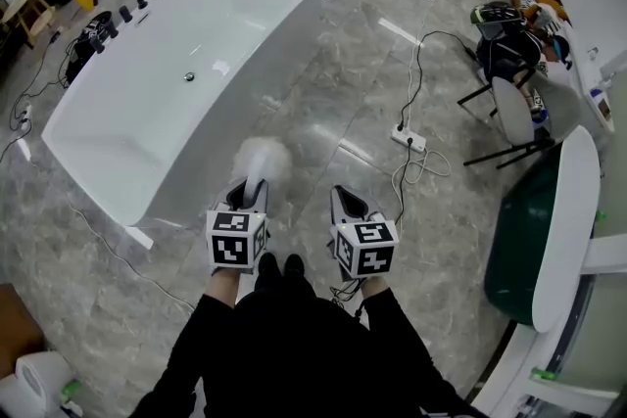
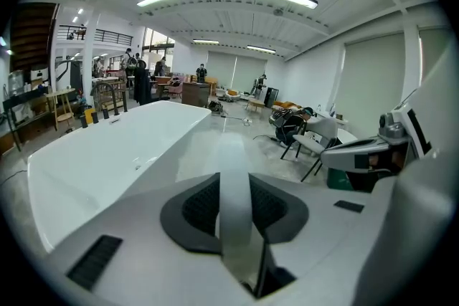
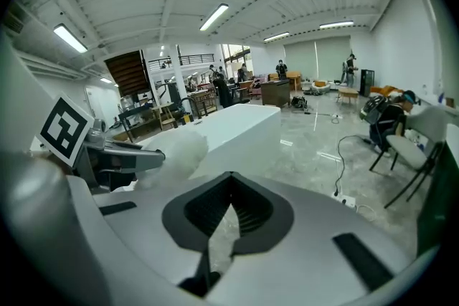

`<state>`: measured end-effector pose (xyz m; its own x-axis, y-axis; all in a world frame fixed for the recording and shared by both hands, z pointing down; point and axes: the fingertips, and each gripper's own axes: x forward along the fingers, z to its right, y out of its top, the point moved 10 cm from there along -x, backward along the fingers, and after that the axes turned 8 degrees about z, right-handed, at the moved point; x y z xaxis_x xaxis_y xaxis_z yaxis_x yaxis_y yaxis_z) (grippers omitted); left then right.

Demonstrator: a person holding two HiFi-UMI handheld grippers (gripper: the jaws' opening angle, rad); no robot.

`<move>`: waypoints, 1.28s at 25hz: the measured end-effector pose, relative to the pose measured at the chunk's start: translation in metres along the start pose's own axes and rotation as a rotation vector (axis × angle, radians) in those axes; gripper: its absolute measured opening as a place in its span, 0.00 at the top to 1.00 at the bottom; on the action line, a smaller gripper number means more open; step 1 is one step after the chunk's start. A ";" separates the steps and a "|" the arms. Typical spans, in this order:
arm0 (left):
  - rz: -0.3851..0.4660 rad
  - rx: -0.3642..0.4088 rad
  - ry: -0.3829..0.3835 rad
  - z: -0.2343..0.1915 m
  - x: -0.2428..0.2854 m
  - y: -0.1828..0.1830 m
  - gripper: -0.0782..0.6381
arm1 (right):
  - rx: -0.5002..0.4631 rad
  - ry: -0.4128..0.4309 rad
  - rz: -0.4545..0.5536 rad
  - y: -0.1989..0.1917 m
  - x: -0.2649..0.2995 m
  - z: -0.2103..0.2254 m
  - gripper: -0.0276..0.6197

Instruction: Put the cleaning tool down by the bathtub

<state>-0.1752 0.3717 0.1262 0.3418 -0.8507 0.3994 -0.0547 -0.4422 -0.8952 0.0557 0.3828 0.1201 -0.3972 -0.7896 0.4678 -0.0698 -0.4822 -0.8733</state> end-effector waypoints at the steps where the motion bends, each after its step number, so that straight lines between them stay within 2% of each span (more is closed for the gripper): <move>1: -0.003 0.003 0.000 0.000 0.002 0.000 0.76 | 0.005 0.001 -0.002 0.000 0.000 0.002 0.96; 14: 0.024 0.038 0.006 0.013 0.028 0.016 0.76 | 0.020 -0.043 -0.030 -0.004 -0.008 0.038 0.96; 20: 0.006 0.049 -0.002 0.009 0.049 0.020 0.76 | 0.036 -0.063 -0.041 0.000 0.006 0.051 0.96; 25: -0.006 0.049 -0.003 -0.005 0.089 0.032 0.76 | 0.048 -0.079 -0.043 0.015 0.039 0.068 0.95; 32: -0.030 0.048 -0.039 -0.030 0.170 0.064 0.76 | 0.044 -0.109 -0.067 0.052 0.105 0.096 0.96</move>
<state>-0.1484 0.1902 0.1427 0.3790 -0.8252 0.4189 0.0007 -0.4524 -0.8918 0.0985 0.2383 0.1369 -0.2907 -0.7904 0.5392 -0.0520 -0.5497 -0.8338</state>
